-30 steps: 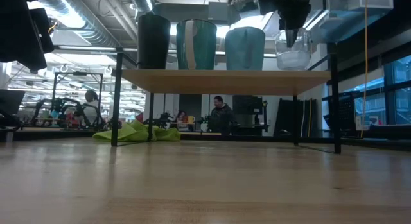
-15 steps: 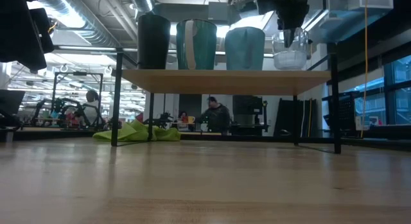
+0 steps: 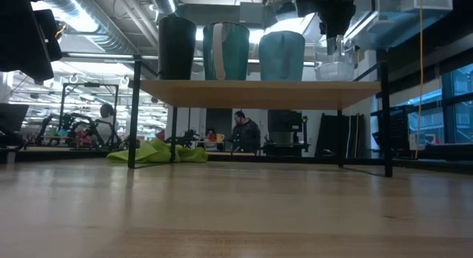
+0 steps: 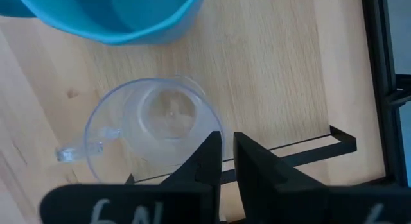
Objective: Stack small to large cups/mugs on shelf
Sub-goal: Put the transparent mug on the shelf, then return to Home Position
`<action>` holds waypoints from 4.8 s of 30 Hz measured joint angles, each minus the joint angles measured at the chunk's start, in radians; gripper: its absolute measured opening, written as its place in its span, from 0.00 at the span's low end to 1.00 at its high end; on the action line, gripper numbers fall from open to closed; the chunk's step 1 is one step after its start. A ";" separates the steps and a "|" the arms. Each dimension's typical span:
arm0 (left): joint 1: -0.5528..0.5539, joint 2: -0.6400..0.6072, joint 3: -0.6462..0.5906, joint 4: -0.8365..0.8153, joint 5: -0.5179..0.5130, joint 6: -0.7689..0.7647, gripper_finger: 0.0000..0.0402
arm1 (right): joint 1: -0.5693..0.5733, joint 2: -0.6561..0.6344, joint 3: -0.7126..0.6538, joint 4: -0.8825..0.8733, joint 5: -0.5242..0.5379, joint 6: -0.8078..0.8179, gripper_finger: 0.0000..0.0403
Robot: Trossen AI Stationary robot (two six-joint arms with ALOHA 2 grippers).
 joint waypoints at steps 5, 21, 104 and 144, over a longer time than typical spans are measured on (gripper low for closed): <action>0.000 0.000 0.000 0.000 0.000 0.000 0.17 | 0.000 0.000 0.000 0.000 0.000 0.000 0.11; 0.000 0.000 0.000 0.000 0.000 0.000 0.17 | 0.000 -0.002 0.103 -0.043 -0.016 0.031 0.16; -0.419 -0.192 -0.590 1.950 -0.136 1.177 0.17 | 0.750 -1.603 -1.478 1.789 -0.252 0.124 0.18; -0.178 -1.033 -0.813 1.745 0.245 1.577 0.17 | 0.750 -1.592 -1.737 1.903 -0.189 -0.027 0.18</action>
